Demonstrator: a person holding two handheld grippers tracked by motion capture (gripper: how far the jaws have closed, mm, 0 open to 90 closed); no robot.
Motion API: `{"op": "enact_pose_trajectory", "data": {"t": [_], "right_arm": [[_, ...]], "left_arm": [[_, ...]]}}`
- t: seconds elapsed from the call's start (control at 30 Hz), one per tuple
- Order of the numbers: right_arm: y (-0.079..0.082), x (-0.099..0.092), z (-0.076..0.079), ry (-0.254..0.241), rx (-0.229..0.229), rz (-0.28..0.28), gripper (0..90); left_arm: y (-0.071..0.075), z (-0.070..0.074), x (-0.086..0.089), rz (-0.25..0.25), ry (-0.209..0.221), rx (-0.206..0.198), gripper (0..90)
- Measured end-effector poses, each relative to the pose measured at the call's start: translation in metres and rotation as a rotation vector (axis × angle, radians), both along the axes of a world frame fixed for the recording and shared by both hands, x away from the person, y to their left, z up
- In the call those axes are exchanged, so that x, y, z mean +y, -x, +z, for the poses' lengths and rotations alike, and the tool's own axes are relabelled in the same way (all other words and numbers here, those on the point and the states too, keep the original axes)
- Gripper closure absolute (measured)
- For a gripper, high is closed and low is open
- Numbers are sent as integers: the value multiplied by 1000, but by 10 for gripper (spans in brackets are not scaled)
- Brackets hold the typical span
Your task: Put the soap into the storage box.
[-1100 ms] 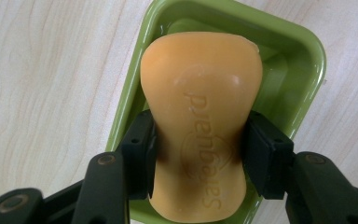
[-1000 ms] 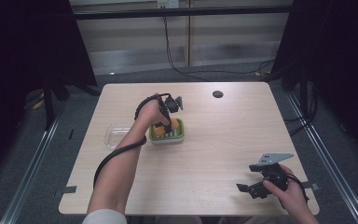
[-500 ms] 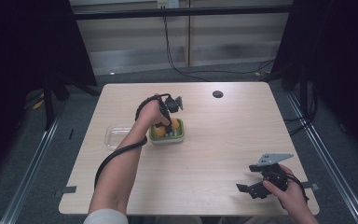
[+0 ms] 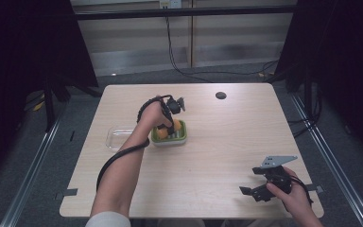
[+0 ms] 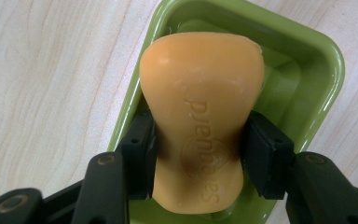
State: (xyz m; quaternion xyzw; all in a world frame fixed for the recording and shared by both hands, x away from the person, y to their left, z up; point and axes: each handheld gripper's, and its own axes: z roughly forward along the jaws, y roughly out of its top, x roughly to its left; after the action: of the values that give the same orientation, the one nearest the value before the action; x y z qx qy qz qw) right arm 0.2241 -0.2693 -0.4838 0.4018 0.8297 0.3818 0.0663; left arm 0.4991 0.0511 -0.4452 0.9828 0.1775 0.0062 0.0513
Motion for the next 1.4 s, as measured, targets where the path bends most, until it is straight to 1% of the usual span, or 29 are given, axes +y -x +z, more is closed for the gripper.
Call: {"op": "enact_pose_trajectory", "data": {"t": [0.1, 0.17, 0.2, 0.4, 0.57, 0.63, 0.67, 0.73, 0.77, 0.8, 0.83, 0.87, 0.97, 1.0, 1.03, 1.1, 1.13, 1.17, 1.2, 1.23, 1.27, 1.33, 1.4], "right_arm": [[0, 0, 0, -2, -1, -2, 52], [0, 0, 0, -3, -2, -2, 53], [0, 0, 0, -1, -2, -3, 52], [0, 0, 0, 0, 1, -2, 53], [0, 0, 1, -3, -2, -1, 52], [0, 0, 1, -1, -2, -1, 52], [0, 0, 1, 0, -2, -1, 52], [0, 0, 1, 1, -1, 0, 52], [0, 0, 1, 1, -3, 0, 52], [0, 0, 1, 1, -2, 0, 52], [0, 0, 1, 0, -2, 0, 52], [0, 0, 1, 0, -2, 0, 52], [1, 0, 2, 1, -2, -1, 52], [1, 0, 2, 1, -2, -1, 52], [1, 0, 2, -2, -6, -5, 52], [1, 0, 2, -2, -6, -5, 53], [2, 0, 3, -3, -8, -4, 52], [2, 1, 3, -3, -8, -2, 53], [2, 1, 4, -2, -11, 1, 52], [2, 1, 4, -4, -12, 3, 52], [2, 1, 4, -3, -13, 3, 52], [2, 2, 4, -3, -13, 2, 52], [2, 2, 4, -3, -12, 3, 52]], "left_arm": [[1, -1, 0, 12, 9, -3, 496], [0, -1, 0, 13, 2, 5, 496], [1, -1, -1, 25, 12, 2, 496], [1, -2, -1, 31, 21, 0, 494], [0, -2, -1, 32, 20, 2, 489], [0, -2, -1, 37, 26, 1, 488], [0, -2, -1, 50, 40, 5, 487], [0, -1, -1, 51, 36, 5, 485], [0, 0, -1, 49, 33, 6, 484], [-2, 3, 0, 44, 26, 20, 475], [-2, 3, 0, 44, 26, 20, 471], [0, 3, 0, 65, 43, 9, 471], [0, 6, 1, 61, 38, 16, 452], [1, 7, 1, 78, 48, 16, 452], [2, 10, 2, 84, 46, 18, 440], [2, 11, 3, 91, 49, 14, 430], [4, 13, 3, 113, 56, 18, 416], [3, 15, 4, 102, 57, 23, 409], [3, 15, 4, 102, 57, 23, 397], [4, 18, 4, 100, 62, 17, 393], [5, 19, 4, 109, 67, 14, 391], [6, 22, 3, 105, 67, 15, 372], [8, 24, 3, 122, 72, 18, 360]]}}
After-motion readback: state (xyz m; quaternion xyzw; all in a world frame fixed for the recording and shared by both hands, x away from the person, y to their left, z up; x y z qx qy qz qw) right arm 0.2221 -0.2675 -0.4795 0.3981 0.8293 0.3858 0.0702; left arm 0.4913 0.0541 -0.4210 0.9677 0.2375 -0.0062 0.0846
